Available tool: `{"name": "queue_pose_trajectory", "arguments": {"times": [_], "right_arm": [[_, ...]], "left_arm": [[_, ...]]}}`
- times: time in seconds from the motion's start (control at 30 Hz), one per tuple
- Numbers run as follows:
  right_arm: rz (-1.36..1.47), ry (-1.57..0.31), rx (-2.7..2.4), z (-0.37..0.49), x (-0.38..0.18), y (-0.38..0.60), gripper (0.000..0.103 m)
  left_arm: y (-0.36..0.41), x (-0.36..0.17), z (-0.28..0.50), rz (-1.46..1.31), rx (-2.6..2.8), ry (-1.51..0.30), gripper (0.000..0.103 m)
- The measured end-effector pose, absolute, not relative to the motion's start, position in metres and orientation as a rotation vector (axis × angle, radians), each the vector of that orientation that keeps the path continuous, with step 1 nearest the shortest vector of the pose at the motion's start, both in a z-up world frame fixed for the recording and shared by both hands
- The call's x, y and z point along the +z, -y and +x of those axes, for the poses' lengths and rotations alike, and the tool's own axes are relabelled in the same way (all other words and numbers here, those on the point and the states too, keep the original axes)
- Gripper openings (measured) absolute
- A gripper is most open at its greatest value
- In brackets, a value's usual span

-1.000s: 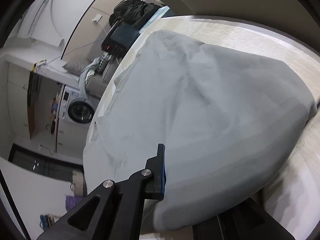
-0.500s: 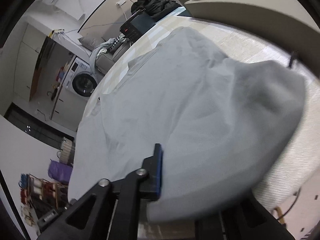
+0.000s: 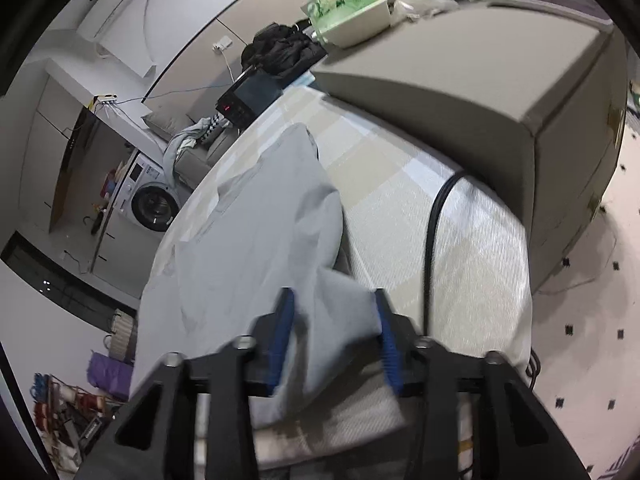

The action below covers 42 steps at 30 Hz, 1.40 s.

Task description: Fold small clothes

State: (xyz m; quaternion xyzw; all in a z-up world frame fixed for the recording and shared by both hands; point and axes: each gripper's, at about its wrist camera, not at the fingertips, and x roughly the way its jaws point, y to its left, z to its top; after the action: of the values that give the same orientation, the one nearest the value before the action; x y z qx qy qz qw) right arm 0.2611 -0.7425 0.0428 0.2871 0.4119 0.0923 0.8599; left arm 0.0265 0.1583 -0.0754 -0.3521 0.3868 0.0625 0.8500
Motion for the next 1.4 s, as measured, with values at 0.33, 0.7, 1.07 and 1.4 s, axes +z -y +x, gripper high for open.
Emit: {"name": "queue_pose_trajectory", "arguments": {"times": [0.33, 0.7, 1.07, 1.4], "right_arm": [[0.534, -0.840, 0.190, 0.250, 0.047, 0.758, 0.016], [0.563, -0.840, 0.203, 0.248, 0.051, 0.777, 0.034], [0.427, -0.845, 0.108, 0.244, 0.051, 0.777, 0.032], [0.432, -0.771, 0.118, 0.238, 0.082, 0.788, 0.048]], "left_arm": [[-0.140, -0.066, 0.019, -0.535, 0.129, -0.827, 0.002], [-0.139, -0.062, 0.015, -0.453, 0.174, -0.865, 0.003], [-0.139, -0.075, 0.013, -0.439, 0.172, -0.889, 0.003], [-0.142, -0.056, 0.010, -0.380, 0.212, -0.844, 0.007]]}}
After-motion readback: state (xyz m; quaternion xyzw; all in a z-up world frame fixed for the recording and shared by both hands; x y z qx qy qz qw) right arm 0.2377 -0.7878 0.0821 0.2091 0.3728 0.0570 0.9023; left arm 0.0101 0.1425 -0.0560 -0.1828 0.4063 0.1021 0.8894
